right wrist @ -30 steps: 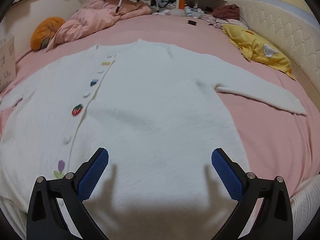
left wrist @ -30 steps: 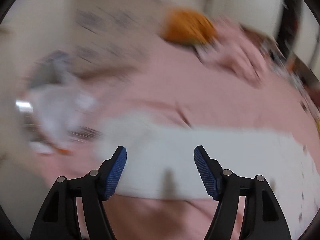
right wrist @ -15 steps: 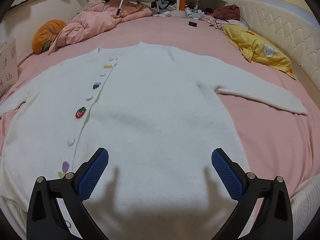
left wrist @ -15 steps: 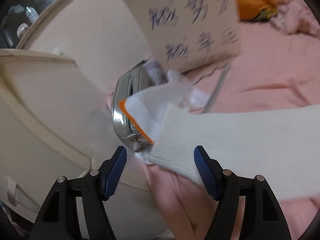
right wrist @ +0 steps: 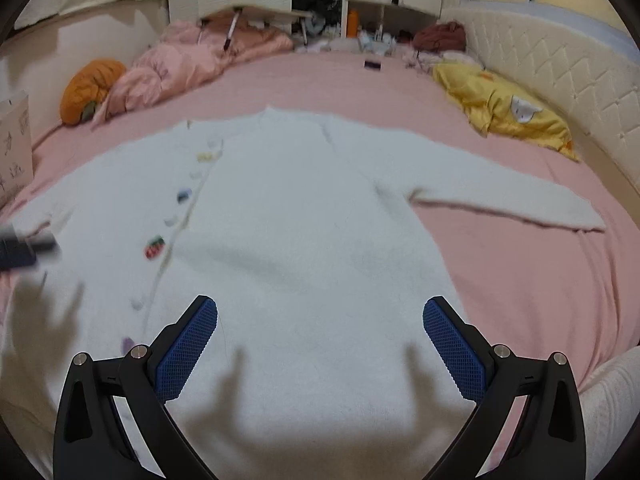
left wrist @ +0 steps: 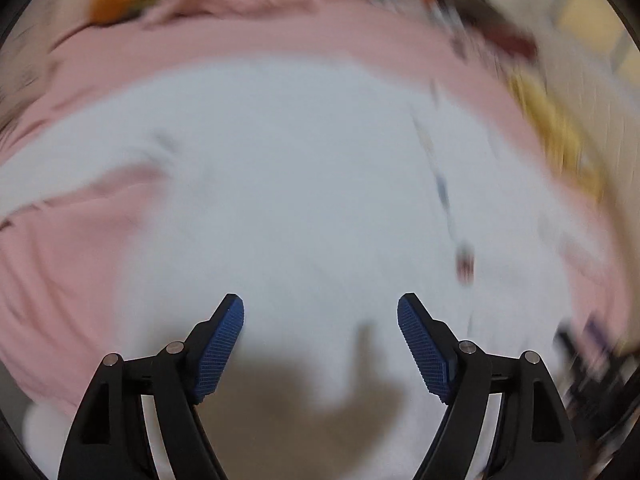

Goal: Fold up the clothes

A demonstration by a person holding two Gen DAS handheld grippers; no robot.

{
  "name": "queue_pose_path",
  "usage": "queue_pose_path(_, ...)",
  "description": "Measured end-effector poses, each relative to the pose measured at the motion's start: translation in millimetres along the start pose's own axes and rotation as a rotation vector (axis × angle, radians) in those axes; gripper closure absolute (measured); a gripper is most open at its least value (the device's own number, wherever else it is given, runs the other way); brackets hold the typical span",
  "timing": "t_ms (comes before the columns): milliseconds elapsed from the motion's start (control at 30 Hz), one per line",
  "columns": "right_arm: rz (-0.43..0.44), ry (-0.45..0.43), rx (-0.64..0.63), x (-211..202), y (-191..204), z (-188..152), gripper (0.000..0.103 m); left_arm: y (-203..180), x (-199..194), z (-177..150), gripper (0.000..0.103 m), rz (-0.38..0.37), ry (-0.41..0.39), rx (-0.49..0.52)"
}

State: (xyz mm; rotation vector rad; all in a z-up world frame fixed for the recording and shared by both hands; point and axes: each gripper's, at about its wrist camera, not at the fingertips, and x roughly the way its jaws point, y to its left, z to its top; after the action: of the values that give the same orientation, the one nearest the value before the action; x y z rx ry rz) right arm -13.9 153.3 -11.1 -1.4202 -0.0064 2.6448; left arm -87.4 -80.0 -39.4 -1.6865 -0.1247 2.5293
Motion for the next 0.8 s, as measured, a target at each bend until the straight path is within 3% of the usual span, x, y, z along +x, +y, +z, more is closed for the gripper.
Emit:
queue_pose_path(100, -0.009, 0.084, -0.007, 18, -3, -7, 0.0, -21, 6, -21, 0.021, 0.116, -0.035, 0.069)
queue_pose_path(233, 0.045, -0.007, 0.013, -9, -7, -1, 0.0, -14, -14, -41, 0.021, 0.251, -0.017, 0.014)
queue_pose_path(300, 0.053, -0.037, -0.007, -16, -4, -1, 0.0, -1, -10, -51, 0.012, 0.272, -0.001, -0.021)
queue_pose_path(400, 0.028, 0.134, -0.046, 16, 3, -13, 0.0, 7, -6, -52, 0.01, 0.254, 0.023, -0.085)
queue_pose_path(467, 0.025, 0.095, -0.064, 12, 4, -14, 0.0, -5, -5, -56, 0.01, 0.304, 0.007, -0.04)
queue_pose_path(533, 0.031, 0.094, -0.074, 4, 6, -10, 0.0, -17, -16, -58, 0.014, 0.296, -0.047, -0.003)
queue_pose_path(600, 0.067, -0.005, -0.055, -23, 3, -7, 0.0, -27, -33, -59, 0.014, 0.263, -0.126, 0.019)
queue_pose_path(733, 0.097, -0.207, -0.039, -79, -1, -2, 0.0, -33, -90, -73, 0.009, 0.161, -0.372, -0.028)
queue_pose_path(800, 0.097, -0.243, -0.042, -90, 3, -4, 0.0, -33, -118, -92, 0.004, 0.123, -0.441, -0.064)
